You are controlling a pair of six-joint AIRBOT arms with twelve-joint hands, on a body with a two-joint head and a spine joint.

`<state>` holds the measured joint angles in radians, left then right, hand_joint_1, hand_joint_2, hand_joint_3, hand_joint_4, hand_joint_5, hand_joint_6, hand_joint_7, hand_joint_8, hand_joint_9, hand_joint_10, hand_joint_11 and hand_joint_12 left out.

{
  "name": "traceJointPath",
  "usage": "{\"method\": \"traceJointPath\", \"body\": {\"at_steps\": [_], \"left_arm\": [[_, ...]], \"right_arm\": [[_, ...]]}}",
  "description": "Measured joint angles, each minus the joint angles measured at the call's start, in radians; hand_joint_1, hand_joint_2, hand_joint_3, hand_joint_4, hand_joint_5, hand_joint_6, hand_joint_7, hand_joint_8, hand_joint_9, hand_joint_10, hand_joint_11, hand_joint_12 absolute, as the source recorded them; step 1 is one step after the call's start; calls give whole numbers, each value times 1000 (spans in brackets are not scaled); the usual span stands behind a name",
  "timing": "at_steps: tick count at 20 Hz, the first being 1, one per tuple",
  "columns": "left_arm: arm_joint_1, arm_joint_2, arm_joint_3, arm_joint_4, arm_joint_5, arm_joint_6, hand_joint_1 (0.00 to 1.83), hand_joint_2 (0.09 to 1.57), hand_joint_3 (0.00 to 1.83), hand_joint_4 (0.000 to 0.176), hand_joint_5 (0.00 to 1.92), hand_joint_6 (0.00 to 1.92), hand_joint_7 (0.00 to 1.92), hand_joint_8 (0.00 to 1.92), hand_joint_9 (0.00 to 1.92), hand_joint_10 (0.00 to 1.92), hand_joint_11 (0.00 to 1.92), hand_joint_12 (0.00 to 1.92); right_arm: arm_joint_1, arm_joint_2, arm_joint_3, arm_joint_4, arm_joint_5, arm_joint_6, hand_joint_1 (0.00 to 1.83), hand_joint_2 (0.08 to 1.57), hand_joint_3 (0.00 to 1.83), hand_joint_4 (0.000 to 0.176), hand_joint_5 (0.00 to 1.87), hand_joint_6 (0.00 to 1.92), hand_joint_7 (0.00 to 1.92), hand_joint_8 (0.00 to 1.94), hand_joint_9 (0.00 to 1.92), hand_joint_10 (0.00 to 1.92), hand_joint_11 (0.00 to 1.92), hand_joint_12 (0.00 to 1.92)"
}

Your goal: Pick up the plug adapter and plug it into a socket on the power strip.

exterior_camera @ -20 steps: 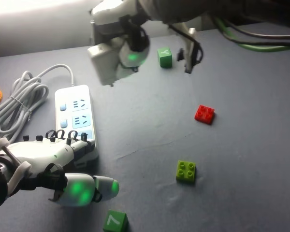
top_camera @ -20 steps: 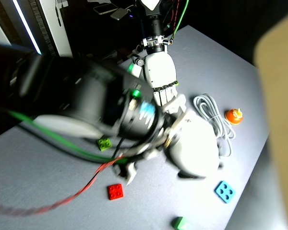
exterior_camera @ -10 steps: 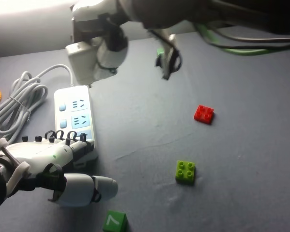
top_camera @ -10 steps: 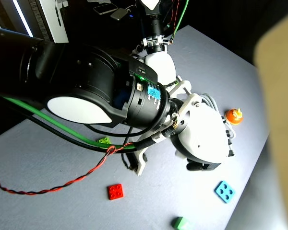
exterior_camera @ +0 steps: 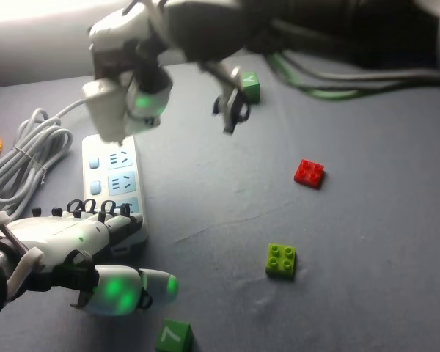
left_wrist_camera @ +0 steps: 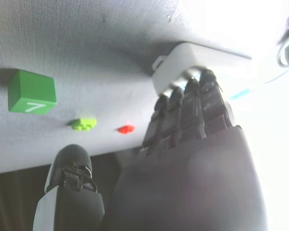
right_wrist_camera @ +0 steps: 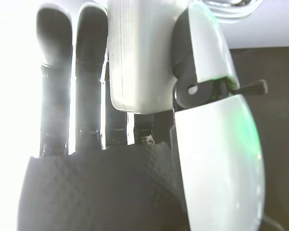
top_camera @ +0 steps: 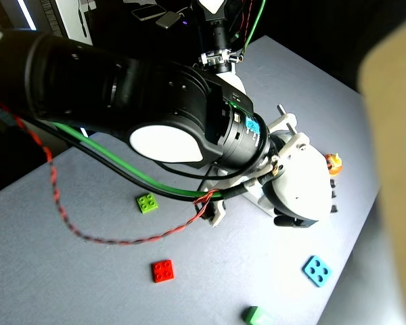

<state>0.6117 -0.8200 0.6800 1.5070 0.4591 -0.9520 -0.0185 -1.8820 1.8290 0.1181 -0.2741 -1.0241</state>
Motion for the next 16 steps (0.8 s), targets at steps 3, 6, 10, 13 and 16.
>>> {"method": "traceJointPath", "body": {"at_steps": [3,6,10,13,16], "left_arm": [[0,0,-1,1,-1,0,0,1146,1,0,7,3,25,8,0,0,0,0],[0,1,-1,1,-1,0,0,1142,0,0,6,1,25,6,0,0,0,0],[0,2,-2,1,0,0,0,1145,0,0,6,2,19,7,0,0,0,0],[3,2,-2,1,-1,0,0,1149,2,0,0,0,0,0,0,0,0,0],[3,2,-2,1,-2,0,0,1149,2,0,15,6,23,9,0,0,0,0]], "right_arm": [[-18,-43,47,5,-3,6,1248,1131,1,0,941,873,982,1203,932,1099,887,1354],[-19,-59,89,2,31,6,1247,1127,2,0,950,864,986,1193,947,1082,870,1391],[-35,-93,146,-2,39,3,1245,1137,1,0,913,918,983,1200,926,1115,868,1388],[-37,-114,167,2,42,3,1251,1131,1,0,917,906,1001,1176,947,1092,887,1375],[-41,-119,169,5,52,3,1251,1131,0,0,934,881,998,1177,939,1079,872,1368]]}}
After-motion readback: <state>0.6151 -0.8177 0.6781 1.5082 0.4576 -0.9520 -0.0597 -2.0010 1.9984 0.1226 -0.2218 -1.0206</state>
